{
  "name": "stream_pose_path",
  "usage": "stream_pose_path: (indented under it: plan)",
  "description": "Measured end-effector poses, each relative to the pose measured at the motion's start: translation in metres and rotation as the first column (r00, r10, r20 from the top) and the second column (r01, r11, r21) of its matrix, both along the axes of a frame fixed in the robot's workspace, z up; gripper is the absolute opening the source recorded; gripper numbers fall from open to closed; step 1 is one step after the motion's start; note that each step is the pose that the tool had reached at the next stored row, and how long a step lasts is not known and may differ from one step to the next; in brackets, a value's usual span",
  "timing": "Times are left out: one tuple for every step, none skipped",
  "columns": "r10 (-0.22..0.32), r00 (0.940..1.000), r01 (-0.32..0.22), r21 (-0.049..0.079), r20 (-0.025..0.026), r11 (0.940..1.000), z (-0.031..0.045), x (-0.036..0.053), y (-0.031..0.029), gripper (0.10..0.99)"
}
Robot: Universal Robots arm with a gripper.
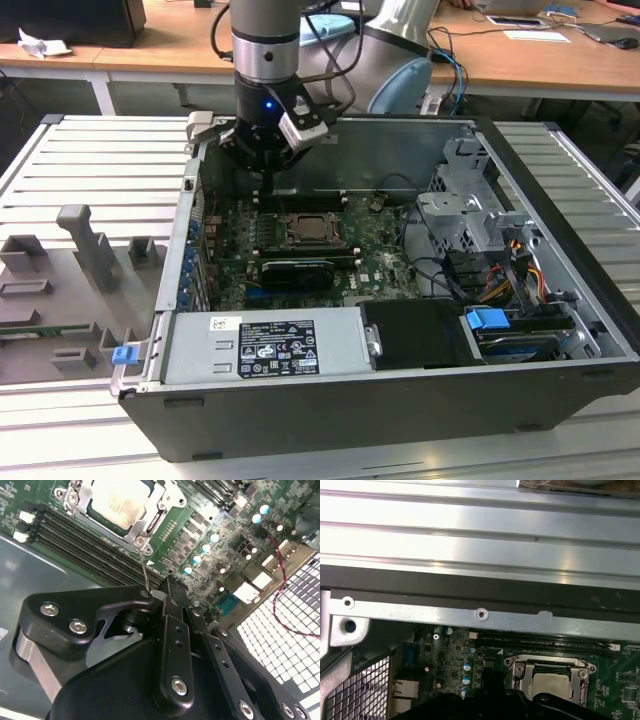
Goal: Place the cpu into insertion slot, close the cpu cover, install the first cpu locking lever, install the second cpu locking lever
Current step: 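Install the first cpu locking lever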
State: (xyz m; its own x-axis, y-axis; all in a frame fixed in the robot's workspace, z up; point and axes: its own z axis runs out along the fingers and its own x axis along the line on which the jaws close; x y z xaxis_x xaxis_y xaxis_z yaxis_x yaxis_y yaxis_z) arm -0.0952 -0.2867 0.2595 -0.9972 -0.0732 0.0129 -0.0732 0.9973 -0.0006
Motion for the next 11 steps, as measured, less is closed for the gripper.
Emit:
stream_pose_path:
  plan:
    - [0.000, 1.0000, 0.000, 0.000, 0.0000, 1.0000, 0.0000, 0.0018, 0.0005, 0.106]
    - [0.000, 1.0000, 0.000, 0.000, 0.0000, 1.0000, -0.0001, 0.0048, 0.0011, 0.106]
    - [0.000, 1.0000, 0.000, 0.000, 0.0000, 1.0000, -0.0003, 0.0076, 0.0016, 0.106]
    - [0.000, 1.0000, 0.000, 0.000, 0.0000, 1.0000, -0.0007, 0.0138, 0.0029, 0.106]
    - [0.000, 1.0000, 0.000, 0.000, 0.0000, 1.0000, -0.0012, 0.0190, 0.0038, 0.106]
    - [0.000, 1.0000, 0.000, 0.000, 0.0000, 1.0000, -0.0023, 0.0238, 0.0042, 0.106]
    - [0.000, 1.0000, 0.000, 0.000, 0.0000, 1.0000, -0.0031, 0.0263, 0.0043, 0.106]
    - [0.000, 1.0000, 0.000, 0.000, -0.0001, 1.0000, -0.0040, 0.0290, 0.0043, 0.106]
    - [0.000, 1.0000, 0.000, 0.000, 0.0000, 1.0000, -0.0053, 0.0327, 0.0045, 0.106]
    - [0.000, 1.0000, 0.000, 0.000, 0.0001, 1.0000, -0.0062, 0.0351, 0.0045, 0.106]
    - [0.000, 1.0000, 0.000, 0.000, 0.0001, 1.0000, -0.0069, 0.0367, 0.0045, 0.106]
